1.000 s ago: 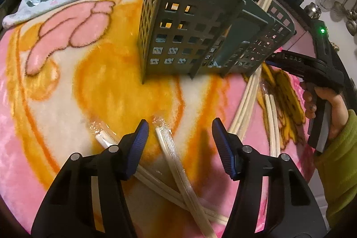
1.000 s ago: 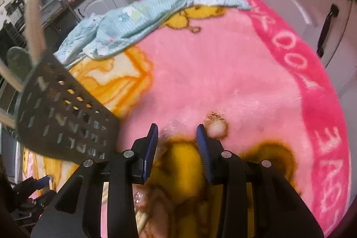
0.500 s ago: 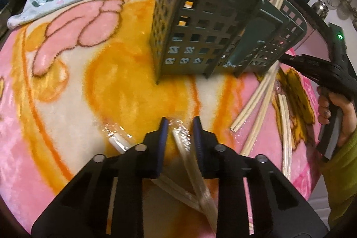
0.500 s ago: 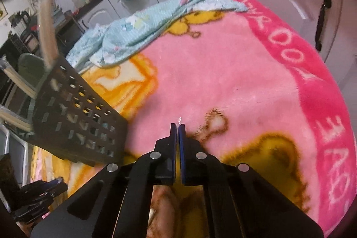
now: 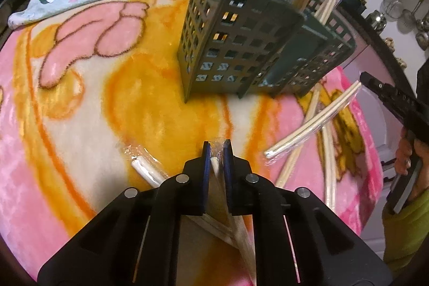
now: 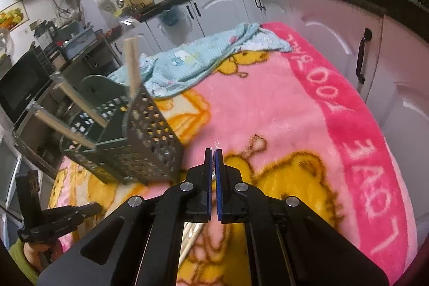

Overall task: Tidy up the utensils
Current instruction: 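Close the right tool on a wrapped chopstick while the left tool grasps another, then raise both held chopsticks up above the green caddy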

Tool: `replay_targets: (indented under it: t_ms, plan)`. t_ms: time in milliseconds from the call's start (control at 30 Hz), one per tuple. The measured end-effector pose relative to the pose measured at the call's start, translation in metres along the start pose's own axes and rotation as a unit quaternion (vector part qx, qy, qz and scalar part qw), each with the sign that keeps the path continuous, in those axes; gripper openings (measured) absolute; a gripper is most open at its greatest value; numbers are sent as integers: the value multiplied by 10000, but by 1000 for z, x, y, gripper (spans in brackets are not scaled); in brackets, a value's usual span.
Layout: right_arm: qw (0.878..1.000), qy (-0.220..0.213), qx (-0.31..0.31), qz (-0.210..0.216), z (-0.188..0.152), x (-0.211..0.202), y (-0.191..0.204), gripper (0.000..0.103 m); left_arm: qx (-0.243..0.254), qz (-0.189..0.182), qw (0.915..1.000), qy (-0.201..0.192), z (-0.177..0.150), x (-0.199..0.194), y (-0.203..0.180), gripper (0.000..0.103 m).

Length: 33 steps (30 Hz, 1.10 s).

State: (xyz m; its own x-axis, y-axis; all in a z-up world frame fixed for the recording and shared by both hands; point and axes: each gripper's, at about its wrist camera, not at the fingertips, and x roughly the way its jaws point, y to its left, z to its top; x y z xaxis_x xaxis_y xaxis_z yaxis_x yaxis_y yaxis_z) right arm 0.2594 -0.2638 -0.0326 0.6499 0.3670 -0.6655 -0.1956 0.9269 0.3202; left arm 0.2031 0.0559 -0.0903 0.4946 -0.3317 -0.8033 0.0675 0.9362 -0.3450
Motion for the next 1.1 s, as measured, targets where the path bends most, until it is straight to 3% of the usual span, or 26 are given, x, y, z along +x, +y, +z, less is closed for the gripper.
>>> replay_targets:
  t_ms: [600,1100]
  plan:
    - [9936,-598,-842,460,7,-66,65,3,68,-443,9958,-796,12,-53,-37,4]
    - [9849,-754,-1430,620,3,-88,107,3,171,-626,9892,-1312,22,-89,-49,3]
